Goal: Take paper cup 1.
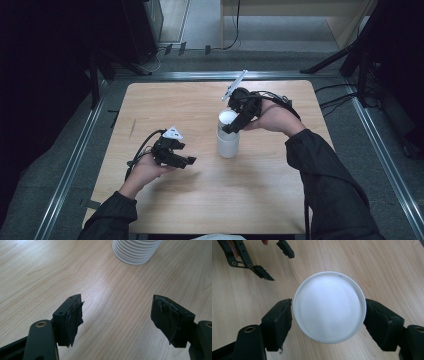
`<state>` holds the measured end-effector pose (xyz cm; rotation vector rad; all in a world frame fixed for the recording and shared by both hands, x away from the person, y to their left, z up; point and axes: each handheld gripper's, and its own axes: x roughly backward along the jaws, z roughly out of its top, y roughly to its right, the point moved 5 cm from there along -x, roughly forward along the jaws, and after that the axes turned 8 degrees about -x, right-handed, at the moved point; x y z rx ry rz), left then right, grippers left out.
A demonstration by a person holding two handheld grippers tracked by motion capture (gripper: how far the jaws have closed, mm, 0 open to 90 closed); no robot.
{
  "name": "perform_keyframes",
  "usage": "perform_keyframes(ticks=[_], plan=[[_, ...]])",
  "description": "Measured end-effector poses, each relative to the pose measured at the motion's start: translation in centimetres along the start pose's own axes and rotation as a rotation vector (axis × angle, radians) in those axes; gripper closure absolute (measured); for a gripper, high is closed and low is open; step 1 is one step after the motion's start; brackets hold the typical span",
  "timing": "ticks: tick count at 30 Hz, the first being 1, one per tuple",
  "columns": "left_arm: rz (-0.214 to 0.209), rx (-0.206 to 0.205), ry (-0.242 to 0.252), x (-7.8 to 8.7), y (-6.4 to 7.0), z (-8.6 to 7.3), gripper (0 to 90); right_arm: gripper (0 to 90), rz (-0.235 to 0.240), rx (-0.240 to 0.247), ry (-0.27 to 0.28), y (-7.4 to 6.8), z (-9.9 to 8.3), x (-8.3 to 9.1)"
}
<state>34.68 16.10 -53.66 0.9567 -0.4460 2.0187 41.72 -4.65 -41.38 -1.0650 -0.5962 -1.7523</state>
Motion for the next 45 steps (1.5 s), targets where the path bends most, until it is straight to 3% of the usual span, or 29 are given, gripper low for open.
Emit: perform_keyframes(ticks=[8,31,36,45], plan=[[0.001,-0.006,-0.005,0.0,0.0,-0.1,25.3,32.9,0.007,-0.002,-0.024,0.1,0.3,-0.1],[-0.006,-0.009,-0.009,0.0,0.1,0.0,25.2,35.2,-0.011,0.01,-0.071,-0.2,1.3,1.0],[-0.009,-0.008,-0.006,0.0,0.1,0.0,25.1,35.3,-0.006,-0.003,-0.067,-0.3,1.8,1.7],[-0.022,0.02,0.008,0.3,-0.1,0.3,16.1,35.6,-0.023,0.005,-0.052,-0.7,2.6,4.2]])
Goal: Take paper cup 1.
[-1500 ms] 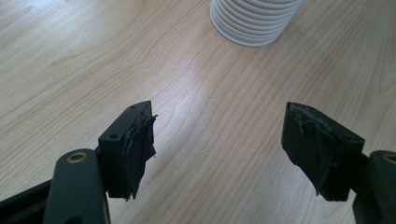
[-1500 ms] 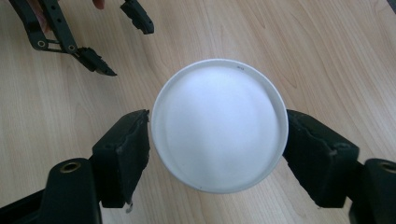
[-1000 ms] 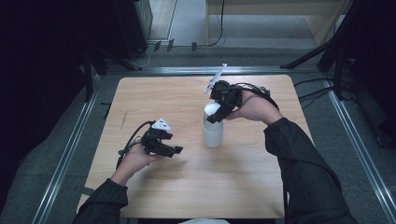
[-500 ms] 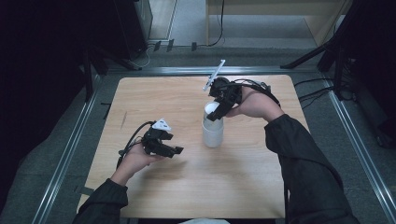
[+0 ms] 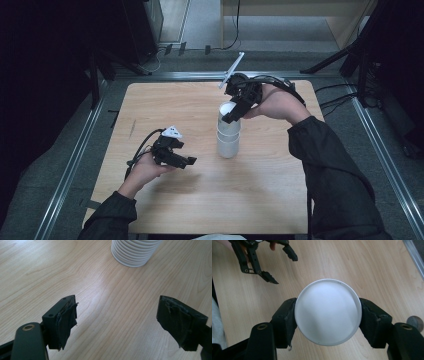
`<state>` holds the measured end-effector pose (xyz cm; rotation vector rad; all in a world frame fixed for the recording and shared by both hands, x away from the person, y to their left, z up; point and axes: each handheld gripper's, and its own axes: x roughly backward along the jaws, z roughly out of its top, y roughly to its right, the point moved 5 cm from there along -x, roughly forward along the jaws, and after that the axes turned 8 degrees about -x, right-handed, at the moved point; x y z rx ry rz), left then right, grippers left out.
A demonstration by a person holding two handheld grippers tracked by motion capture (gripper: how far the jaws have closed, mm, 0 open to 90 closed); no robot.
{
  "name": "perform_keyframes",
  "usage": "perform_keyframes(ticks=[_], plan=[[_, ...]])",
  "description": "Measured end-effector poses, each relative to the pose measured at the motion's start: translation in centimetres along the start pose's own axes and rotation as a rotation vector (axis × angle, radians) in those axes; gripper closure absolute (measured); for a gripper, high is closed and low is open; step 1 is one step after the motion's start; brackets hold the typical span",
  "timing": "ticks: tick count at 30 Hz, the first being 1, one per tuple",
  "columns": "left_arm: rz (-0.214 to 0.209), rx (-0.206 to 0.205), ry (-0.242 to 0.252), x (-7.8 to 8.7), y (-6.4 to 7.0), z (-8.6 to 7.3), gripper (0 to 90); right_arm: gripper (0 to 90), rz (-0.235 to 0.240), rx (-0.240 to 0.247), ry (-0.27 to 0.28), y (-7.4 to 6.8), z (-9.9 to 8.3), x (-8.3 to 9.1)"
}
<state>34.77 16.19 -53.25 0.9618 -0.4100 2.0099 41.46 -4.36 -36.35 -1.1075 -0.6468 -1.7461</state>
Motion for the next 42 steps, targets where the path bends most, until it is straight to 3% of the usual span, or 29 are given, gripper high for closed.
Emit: perform_keyframes(ticks=[4,7,13,19,21,25,30,32,42], plan=[[-0.017,0.015,0.017,0.2,0.0,0.1,14.1,35.7,-0.001,-0.02,0.017,-0.2,0.3,1.7],[-0.028,0.018,0.03,0.4,0.0,0.2,13.1,35.8,-0.01,-0.008,0.036,-0.4,0.3,3.3],[-0.041,0.017,0.045,0.6,0.3,0.4,12.9,36.0,-0.006,-0.007,0.045,-1.9,-0.7,6.1],[-0.052,0.019,0.057,0.8,0.4,0.5,12.9,36.1,-0.009,0.005,0.067,-3.2,-1.9,7.5],[-0.057,0.018,0.064,0.9,0.5,0.5,12.9,36.1,0.012,0.001,0.077,-3.7,-2.4,7.6],[-0.07,0.009,0.071,1.0,0.8,0.6,13.0,36.1,0.025,0.004,0.074,-4.4,-3.8,6.9],[-0.079,-0.012,0.069,1.1,1.2,0.6,13.1,36.1,0.067,0.009,0.071,-5.2,-6.3,4.2],[-0.082,-0.017,0.071,1.1,1.4,0.7,13.1,36.1,0.075,0.006,0.072,-5.3,-6.5,3.9],[-0.109,-0.051,0.069,0.9,2.2,0.9,13.1,36.1,0.117,0.008,0.128,-5.6,-9.1,0.3]])
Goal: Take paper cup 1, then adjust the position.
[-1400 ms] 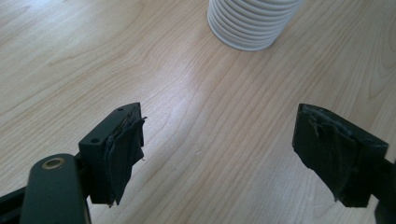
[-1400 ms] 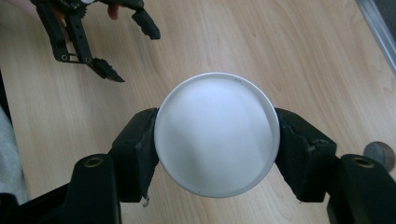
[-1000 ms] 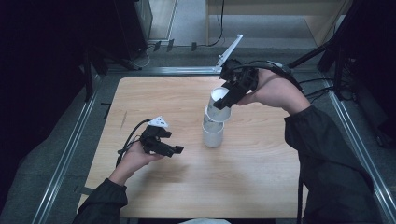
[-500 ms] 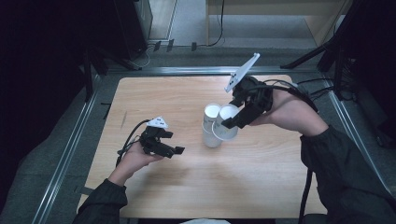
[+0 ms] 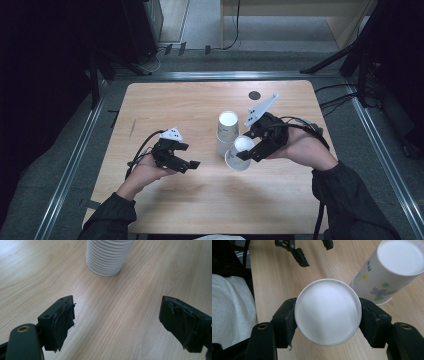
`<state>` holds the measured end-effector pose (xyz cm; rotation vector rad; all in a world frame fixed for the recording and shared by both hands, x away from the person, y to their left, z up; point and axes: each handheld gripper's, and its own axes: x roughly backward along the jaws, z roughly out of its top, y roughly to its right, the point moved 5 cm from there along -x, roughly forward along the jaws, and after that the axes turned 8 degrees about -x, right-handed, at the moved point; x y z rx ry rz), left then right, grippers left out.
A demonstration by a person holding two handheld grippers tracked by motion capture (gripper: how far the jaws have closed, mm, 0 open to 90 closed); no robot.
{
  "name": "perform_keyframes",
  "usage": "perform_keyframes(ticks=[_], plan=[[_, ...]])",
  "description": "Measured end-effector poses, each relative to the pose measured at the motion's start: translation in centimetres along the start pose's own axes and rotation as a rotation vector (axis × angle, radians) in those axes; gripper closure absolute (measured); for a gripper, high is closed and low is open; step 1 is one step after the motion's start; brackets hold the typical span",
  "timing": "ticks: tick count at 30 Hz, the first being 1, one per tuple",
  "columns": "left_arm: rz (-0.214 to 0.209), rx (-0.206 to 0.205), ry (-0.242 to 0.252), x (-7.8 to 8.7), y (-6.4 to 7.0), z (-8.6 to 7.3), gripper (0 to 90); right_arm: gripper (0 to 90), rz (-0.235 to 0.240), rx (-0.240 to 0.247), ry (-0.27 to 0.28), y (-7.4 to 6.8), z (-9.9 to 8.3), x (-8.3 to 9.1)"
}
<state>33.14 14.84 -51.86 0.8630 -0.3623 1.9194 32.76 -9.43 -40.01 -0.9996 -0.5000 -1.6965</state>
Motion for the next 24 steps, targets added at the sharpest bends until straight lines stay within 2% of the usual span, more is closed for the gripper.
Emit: perform_keyframes(ticks=[2,10,17,22,24], plan=[[-0.006,-0.007,-0.002,-0.1,0.2,0.1,13.1,36.1,0.017,-0.004,0.013,0.0,-0.9,-1.2],[-0.026,-0.037,0.0,-0.5,0.9,0.3,13.1,36.2,0.062,-0.028,0.053,0.0,-2.2,-4.0],[-0.04,-0.051,0.005,-0.7,1.3,0.5,13.2,36.3,0.096,-0.035,0.109,0.0,-2.9,-6.5],[-0.07,-0.079,0.025,-0.8,1.9,0.8,13.5,36.3,0.092,-0.047,0.122,0.2,-3.4,-7.4],[-0.087,-0.088,0.028,-0.9,2.3,1.0,13.6,36.3,0.086,-0.037,0.127,0.2,-3.6,-7.6]])
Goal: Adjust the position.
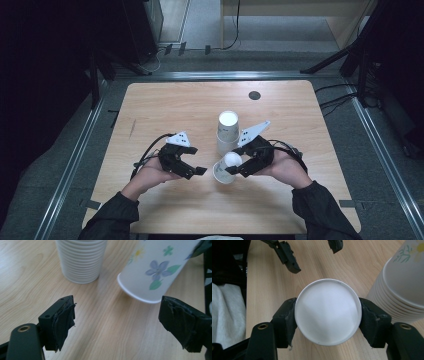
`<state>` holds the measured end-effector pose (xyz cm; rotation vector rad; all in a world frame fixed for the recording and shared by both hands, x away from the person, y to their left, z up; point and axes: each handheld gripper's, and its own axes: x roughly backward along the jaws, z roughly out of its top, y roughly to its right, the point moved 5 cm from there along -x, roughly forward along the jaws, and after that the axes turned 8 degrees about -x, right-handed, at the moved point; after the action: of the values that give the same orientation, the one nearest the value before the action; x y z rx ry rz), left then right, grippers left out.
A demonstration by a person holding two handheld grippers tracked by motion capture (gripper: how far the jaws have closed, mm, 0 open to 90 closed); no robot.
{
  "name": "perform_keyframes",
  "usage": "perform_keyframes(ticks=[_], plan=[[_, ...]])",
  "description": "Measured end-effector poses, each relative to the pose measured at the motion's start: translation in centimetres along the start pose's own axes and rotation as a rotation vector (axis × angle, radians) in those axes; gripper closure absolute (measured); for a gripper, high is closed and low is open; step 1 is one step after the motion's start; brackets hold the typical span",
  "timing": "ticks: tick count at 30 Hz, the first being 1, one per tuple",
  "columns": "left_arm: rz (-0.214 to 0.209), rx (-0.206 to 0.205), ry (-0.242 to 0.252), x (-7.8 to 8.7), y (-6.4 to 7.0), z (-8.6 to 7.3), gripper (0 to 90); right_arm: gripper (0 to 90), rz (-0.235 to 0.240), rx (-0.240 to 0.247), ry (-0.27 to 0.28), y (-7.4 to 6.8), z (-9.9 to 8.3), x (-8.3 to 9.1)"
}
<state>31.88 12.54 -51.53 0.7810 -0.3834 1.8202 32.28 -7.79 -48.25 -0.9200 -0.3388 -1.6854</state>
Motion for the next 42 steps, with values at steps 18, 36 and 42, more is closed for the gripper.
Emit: perform_keyframes(ticks=[18,36,42], plan=[[-0.126,-0.071,0.025,-2.1,1.6,1.1,12.6,36.2,0.038,-0.032,0.066,-0.2,-0.7,-0.5],[-0.188,-0.118,0.048,-3.7,2.6,1.3,12.7,36.3,0.102,-0.041,0.126,-0.9,0.4,-0.3],[-0.196,-0.156,0.064,-3.5,2.9,1.4,16.1,36.3,0.136,-0.054,0.135,-1.2,0.6,-0.4]])
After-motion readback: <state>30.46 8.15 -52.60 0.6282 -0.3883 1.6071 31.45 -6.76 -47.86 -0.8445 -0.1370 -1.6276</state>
